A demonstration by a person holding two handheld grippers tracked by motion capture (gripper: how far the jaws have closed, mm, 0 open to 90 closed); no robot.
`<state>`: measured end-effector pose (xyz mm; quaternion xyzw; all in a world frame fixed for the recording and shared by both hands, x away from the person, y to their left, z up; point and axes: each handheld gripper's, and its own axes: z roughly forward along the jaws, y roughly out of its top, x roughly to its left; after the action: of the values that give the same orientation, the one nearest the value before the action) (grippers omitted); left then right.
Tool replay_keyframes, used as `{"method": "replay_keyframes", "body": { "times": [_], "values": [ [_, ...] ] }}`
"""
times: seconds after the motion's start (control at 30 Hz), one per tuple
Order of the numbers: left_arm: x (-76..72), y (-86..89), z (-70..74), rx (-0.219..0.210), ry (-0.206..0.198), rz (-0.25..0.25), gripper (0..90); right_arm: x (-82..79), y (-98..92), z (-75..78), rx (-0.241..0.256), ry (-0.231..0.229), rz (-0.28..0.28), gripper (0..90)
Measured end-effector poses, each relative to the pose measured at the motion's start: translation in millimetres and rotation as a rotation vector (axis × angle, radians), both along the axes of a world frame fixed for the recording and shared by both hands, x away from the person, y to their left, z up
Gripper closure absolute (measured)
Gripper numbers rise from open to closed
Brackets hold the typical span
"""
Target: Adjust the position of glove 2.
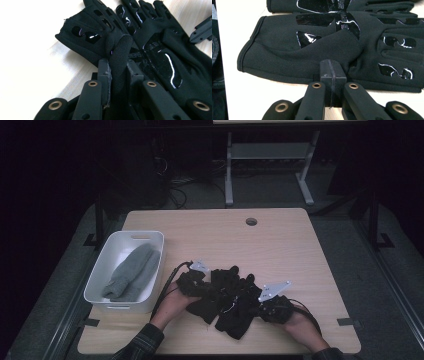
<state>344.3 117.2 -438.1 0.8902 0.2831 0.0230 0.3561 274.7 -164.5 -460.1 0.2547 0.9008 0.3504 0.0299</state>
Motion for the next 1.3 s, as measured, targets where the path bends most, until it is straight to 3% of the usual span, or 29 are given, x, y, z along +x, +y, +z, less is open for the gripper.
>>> {"method": "replay_keyframes", "body": {
  "times": [0.33,0.5,0.8,1.13,1.3],
  "values": [
    [-4.7,-3.5,12.4,-0.045,-0.010,-0.012,73.0,5.1,6.6,-1.0,0.005,-0.005,-0.011,90.0],
    [-7.1,-6.0,17.1,-0.085,-0.016,-0.002,69.0,12.3,17.9,-1.3,0.007,-0.010,-0.006,90.0],
    [-9.0,-7.2,21.8,-0.112,-0.021,-0.012,61.0,20.4,37.5,-1.5,0.004,-0.024,0.009,90.0],
    [-12.3,-12.8,24.4,-0.163,-0.001,-0.041,61.2,23.5,49.3,-1.9,0.016,-0.025,0.016,90.0],
    [-14.3,-13.8,26.5,-0.162,-0.016,-0.053,63.1,23.7,44.9,-0.7,0.014,-0.023,0.013,90.0]
  ]
}}
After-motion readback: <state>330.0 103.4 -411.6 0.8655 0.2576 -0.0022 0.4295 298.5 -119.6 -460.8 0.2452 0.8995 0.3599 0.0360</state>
